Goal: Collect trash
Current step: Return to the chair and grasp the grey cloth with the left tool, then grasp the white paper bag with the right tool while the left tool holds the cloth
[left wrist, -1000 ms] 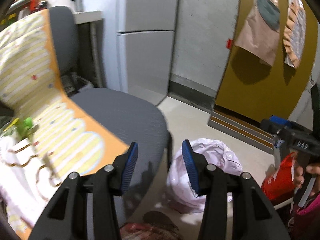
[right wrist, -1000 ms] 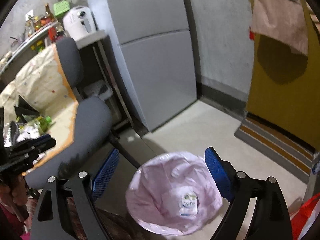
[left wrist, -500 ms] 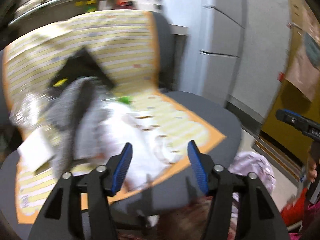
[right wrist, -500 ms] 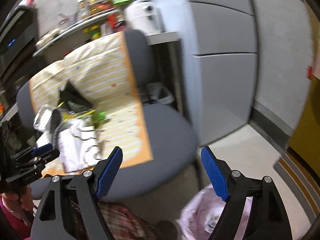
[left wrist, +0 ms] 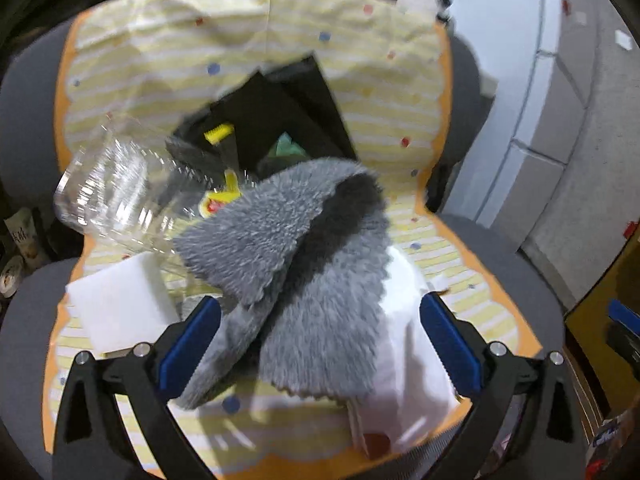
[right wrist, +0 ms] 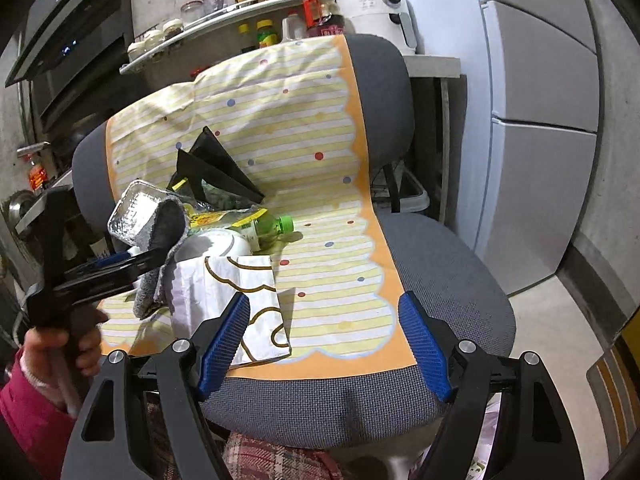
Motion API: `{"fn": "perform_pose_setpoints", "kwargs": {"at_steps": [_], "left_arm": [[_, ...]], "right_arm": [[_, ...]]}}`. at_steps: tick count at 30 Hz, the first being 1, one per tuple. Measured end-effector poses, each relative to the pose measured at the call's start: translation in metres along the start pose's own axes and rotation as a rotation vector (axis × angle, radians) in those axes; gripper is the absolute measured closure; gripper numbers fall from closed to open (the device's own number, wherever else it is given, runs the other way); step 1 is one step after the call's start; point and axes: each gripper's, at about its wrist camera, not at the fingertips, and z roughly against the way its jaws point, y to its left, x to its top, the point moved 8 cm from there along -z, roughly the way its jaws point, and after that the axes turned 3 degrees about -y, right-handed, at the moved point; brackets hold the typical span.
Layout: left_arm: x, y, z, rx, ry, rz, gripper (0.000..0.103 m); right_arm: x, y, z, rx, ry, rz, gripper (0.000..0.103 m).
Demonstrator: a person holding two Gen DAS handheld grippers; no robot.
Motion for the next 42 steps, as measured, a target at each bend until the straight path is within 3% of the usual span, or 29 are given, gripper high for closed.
{"fn": "perform_pose_setpoints", "kwargs": {"at_steps": [3,6,9,11,12,14,15,20,24,29,34,37,42], "left_arm": [[0.001,0.011,-0.021,0.008,0.039,0.043,0.006],[0.003,0.024,-0.028,-0.053,0.061,0.122,0.008],[0.007,0.033,-0.028,-0.1,0.071,0.174,0.034],[0.004,0.034,-0.032,-0.13,0.099,0.168,0.057],[0.003,0.033,-0.032,-0.14,0.101,0.165,0.062],[0.006,0.034,-0.025,-0.127,0.075,0.141,0.086],[0.008,0.034,-0.02,-0.118,0.057,0.129,0.091],[0.039,0.038,0.045,-0.128,-0.127,0.112,0.093],[0.06,0.048,0.105,-0.136,-0.254,0.119,0.093],[0.071,0.066,0.162,-0.188,-0.331,0.158,0.093],[0.057,0.081,0.184,-0.152,-0.355,0.169,0.093],[0.036,0.082,0.172,-0.095,-0.309,0.153,0.092],[0.001,0.081,0.132,-0.11,-0.204,0.184,0.092]], "right_arm": [[-0.004,-0.007,-0.005,-0.009,0.016,-0.012,0.026],[-0.009,-0.013,-0.009,-0.015,0.03,-0.02,0.026],[-0.013,-0.014,-0.012,-0.016,0.04,-0.018,0.026],[-0.012,-0.013,-0.013,-0.011,0.038,-0.018,0.026],[-0.011,-0.012,-0.012,-0.008,0.036,-0.016,0.026],[-0.011,-0.008,-0.01,-0.003,0.028,-0.005,0.026],[-0.011,-0.006,-0.008,-0.002,0.024,0.003,0.026],[-0.008,0.003,-0.006,0.007,0.014,0.022,0.026],[-0.005,0.014,-0.006,0.037,0.013,0.025,0.02],[-0.009,0.038,-0.014,0.079,0.036,0.062,0.017],[-0.022,0.061,-0.03,0.125,0.077,0.094,0.016],[-0.033,0.077,-0.045,0.165,0.113,0.106,0.016],[-0.049,0.102,-0.076,0.196,0.137,0.165,0.016]]}}
